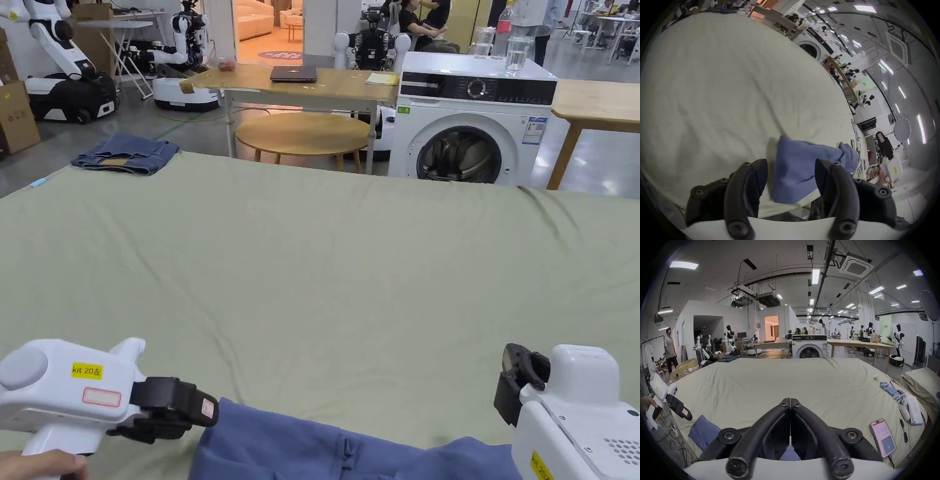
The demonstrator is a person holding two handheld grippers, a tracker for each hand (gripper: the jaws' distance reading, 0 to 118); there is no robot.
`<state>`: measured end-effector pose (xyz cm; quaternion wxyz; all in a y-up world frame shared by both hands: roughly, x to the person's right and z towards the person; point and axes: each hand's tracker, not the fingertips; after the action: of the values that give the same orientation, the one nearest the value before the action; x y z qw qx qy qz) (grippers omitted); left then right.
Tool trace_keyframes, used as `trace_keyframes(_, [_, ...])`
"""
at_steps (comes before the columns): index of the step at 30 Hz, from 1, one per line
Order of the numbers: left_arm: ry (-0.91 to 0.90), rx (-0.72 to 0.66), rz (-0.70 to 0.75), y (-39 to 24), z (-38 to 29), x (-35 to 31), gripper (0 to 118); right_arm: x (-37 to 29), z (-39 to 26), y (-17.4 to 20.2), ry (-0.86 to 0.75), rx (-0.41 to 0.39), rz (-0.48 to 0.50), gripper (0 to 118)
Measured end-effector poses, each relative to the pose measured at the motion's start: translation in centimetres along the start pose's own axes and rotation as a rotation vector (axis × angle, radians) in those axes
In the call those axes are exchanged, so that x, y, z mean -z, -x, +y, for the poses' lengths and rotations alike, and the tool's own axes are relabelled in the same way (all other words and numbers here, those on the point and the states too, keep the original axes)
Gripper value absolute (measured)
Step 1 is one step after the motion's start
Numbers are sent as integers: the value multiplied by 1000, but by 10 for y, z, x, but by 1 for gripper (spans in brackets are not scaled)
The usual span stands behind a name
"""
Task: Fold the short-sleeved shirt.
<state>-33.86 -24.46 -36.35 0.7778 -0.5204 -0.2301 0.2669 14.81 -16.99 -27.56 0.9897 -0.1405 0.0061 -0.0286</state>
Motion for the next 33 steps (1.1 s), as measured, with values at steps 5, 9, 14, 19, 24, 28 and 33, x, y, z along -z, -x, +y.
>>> trace_keyframes(5, [97,-89,-141,22,-18,34,60,2,-4,2,21,7,2,0])
trace_keyframes(9, [40,-136,-326,25,-25,50,60,2,-7,2,36,8,-3,0])
trace_keyframes(14, [29,-56,-244,7,-34,58,15,-2,-7,4,45,8,-13,0])
trace_keyframes(19, [-2,-99,-260,14,-27,50,10,-3,-6,2,54,17,-17,0])
trace_keyframes(24, [-70,-74,-289,-1,-18,22,10,-3,-4,-1,54,13,-19,0])
trace_keyframes(28, [-117,-24,-226,-21,-6,-13,10,-6,0,1,49,5,-16,0])
trace_keyframes(33, [-164,39,-66,-31,13,-66,10,-3,1,-3,44,7,-11,0])
